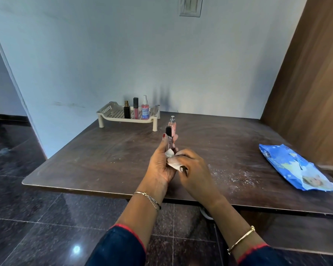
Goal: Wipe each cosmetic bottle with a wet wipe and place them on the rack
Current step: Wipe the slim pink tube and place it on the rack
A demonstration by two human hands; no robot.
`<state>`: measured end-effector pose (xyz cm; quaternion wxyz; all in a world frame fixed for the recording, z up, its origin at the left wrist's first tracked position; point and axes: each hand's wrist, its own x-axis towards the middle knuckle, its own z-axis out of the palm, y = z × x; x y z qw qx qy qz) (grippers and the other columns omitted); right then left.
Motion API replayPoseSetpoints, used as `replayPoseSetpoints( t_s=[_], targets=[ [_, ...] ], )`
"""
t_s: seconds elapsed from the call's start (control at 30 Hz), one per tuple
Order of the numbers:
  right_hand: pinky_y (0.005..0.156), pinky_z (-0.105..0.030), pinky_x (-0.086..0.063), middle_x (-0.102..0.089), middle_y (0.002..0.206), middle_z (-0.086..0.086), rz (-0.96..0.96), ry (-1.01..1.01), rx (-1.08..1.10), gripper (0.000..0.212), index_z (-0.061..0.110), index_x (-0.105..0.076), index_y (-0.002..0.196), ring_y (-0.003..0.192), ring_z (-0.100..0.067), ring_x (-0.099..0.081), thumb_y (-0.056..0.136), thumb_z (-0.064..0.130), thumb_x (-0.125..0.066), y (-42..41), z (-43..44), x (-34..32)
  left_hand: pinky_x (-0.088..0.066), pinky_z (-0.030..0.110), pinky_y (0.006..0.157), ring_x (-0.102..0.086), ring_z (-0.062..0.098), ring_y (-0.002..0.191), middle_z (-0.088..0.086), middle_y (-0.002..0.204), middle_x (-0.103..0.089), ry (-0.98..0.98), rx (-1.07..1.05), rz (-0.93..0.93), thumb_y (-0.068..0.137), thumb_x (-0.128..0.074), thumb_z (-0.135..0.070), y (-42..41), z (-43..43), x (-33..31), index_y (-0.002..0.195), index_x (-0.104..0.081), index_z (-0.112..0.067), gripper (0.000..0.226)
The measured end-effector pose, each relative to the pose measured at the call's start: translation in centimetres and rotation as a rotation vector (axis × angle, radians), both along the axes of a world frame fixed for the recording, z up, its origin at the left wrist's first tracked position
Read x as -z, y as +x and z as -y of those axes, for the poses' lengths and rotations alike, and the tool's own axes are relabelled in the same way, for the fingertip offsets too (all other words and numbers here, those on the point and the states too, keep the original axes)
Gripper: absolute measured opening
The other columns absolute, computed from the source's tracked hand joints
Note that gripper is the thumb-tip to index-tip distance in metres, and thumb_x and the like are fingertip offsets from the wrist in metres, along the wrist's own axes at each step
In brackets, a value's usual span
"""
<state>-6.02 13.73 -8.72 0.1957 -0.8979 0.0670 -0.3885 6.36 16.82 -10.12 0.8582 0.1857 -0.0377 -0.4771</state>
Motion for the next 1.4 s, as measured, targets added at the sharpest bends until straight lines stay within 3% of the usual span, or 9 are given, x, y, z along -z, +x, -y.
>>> replayPoseSetpoints(
  t_s=[0.2,0.4,0.5,0.57,0.67,0.8,1.03,1.2,1.4],
  targets=[
    [0.084,-0.016,-0.046,-0.064,0.101,0.002,-0.003,0.009,-0.057,0.039,0.014,-0.075,0.097,0.094,-0.007,-0.059,0.069,-0.003,-0.052,-0.1,0.6,0.1,-0.045,0.021,0.071,-0.047,0.005,0.068,-0.001,0.065,-0.054,0.013,0.04,0.007,0.084,-0.063,-0.037,-0.4,-0.5,-0.3,0.07,-0.074,-0.006,0.036],
    [0.074,-0.016,-0.046,-0.066,0.093,-0.002,-0.045,-0.024,-0.035,0.034,0.008,-0.075,0.093,0.083,-0.012,-0.061,0.069,-0.009,-0.057,-0.9,2.8,-0.7,-0.052,0.023,0.05,-0.053,0.01,0.046,0.004,0.058,-0.062,0.033,-0.041,-0.028,0.092,-0.056,-0.027,-0.9,-1.3,-1.6,0.076,-0.064,-0.006,0.028],
    [0.071,-0.024,-0.047,-0.062,0.094,0.002,0.063,0.088,0.128,0.029,0.009,-0.072,0.101,0.078,-0.01,-0.057,0.078,-0.004,-0.059,-0.5,3.4,-2.0,-0.059,0.044,0.07,-0.053,0.011,0.046,0.002,0.056,-0.056,0.074,-0.021,0.053,0.091,-0.058,-0.03,-1.0,-1.3,-1.6,0.076,-0.067,-0.009,0.028],
    [0.067,-0.02,-0.044,-0.059,0.092,0.008,0.194,0.158,0.15,0.029,0.014,-0.071,0.101,0.075,0.0,-0.053,0.08,-0.002,-0.059,0.1,3.3,-3.4,-0.055,0.048,0.082,-0.053,0.01,0.047,0.001,0.058,-0.057,0.076,0.019,0.089,0.089,-0.059,-0.031,-1.2,-1.3,-1.4,0.071,-0.073,-0.01,0.031],
    [0.07,-0.009,-0.041,-0.056,0.092,0.009,0.252,0.103,0.168,0.034,0.016,-0.071,0.105,0.076,0.003,-0.052,0.08,-0.004,-0.058,1.4,2.8,-4.8,-0.059,0.045,0.07,-0.056,0.012,0.057,0.003,0.075,-0.059,0.043,0.085,0.108,0.085,-0.062,-0.029,-1.8,-1.3,-1.7,0.082,-0.071,-0.006,0.025],
    [0.076,-0.021,-0.047,-0.061,0.096,0.0,0.194,0.053,0.133,0.044,0.02,-0.073,0.106,0.082,-0.009,-0.056,0.076,-0.009,-0.057,2.8,2.4,-4.3,-0.058,0.044,0.075,-0.063,0.021,0.085,0.01,0.088,-0.066,-0.014,0.098,0.109,0.091,-0.056,-0.025,-2.4,-1.1,-2.7,0.091,-0.068,-0.004,0.025],
    [0.08,-0.031,-0.052,-0.068,0.096,0.0,0.194,0.12,0.042,0.036,0.013,-0.075,0.1,0.087,-0.016,-0.064,0.076,-0.007,-0.055,2.4,1.7,-2.1,-0.057,0.027,0.055,-0.068,0.018,0.063,0.008,0.079,-0.065,-0.048,0.072,0.003,0.093,-0.051,-0.025,-2.6,-0.7,-3.7,0.09,-0.065,-0.002,0.027],
    [0.085,-0.015,-0.049,-0.066,0.093,0.008,0.186,0.27,-0.037,0.033,0.01,-0.076,0.094,0.09,-0.004,-0.064,0.075,-0.01,-0.059,1.7,1.2,-0.9,-0.054,0.024,0.056,-0.059,0.015,0.05,0.003,0.056,-0.06,0.023,-0.016,-0.082,0.099,-0.037,-0.043,-2.3,-0.2,-4.1,0.076,-0.055,-0.011,0.043],
    [0.079,-0.017,-0.049,-0.067,0.094,0.002,0.044,0.469,-0.162,0.026,0.007,-0.076,0.093,0.088,-0.008,-0.065,0.078,-0.011,-0.064,0.4,2.2,-1.1,-0.055,0.025,0.059,-0.055,0.012,0.055,-0.002,0.064,-0.057,0.108,-0.137,-0.05,0.095,-0.044,-0.044,-1.4,0.3,-3.6,0.075,-0.055,-0.015,0.037]
  ],
)
